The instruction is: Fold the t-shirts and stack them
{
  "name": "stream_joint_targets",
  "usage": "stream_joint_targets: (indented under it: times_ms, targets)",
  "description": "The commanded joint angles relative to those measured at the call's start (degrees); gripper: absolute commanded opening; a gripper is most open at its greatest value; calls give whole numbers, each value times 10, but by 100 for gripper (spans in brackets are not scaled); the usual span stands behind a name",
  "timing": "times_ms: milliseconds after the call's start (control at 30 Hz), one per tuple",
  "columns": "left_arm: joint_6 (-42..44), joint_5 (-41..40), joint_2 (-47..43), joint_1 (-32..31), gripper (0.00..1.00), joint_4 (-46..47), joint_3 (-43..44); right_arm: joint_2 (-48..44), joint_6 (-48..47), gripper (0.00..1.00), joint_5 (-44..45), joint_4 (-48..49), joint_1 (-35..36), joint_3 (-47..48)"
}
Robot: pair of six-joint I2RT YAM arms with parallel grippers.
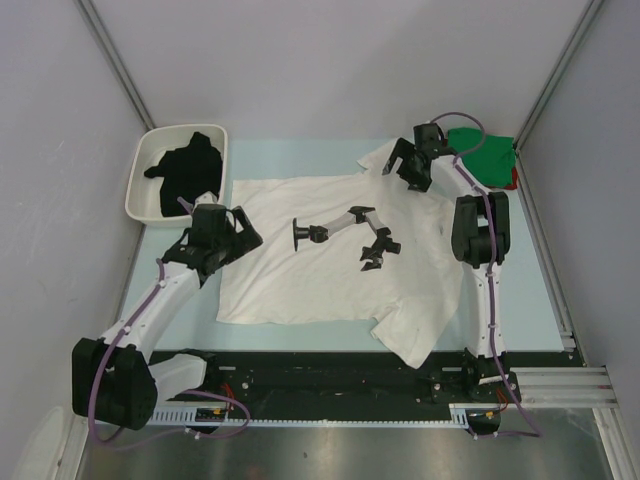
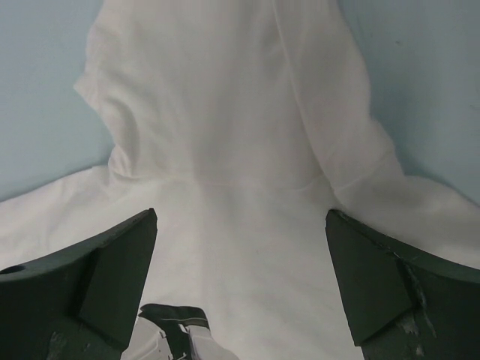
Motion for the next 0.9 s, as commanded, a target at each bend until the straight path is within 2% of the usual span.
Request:
stream_joint_targets:
  times_ms: [0, 533, 867]
  targets:
    - [5, -5, 6, 3, 100, 19, -2, 12, -10, 100, 9, -12, -10, 39]
    - [6, -5, 6, 3, 100, 20, -3, 26, -16, 100, 19, -21, -28, 66]
    - [9, -15, 2, 3, 100, 12, -2, 68, -11, 100, 83, -12, -46, 121]
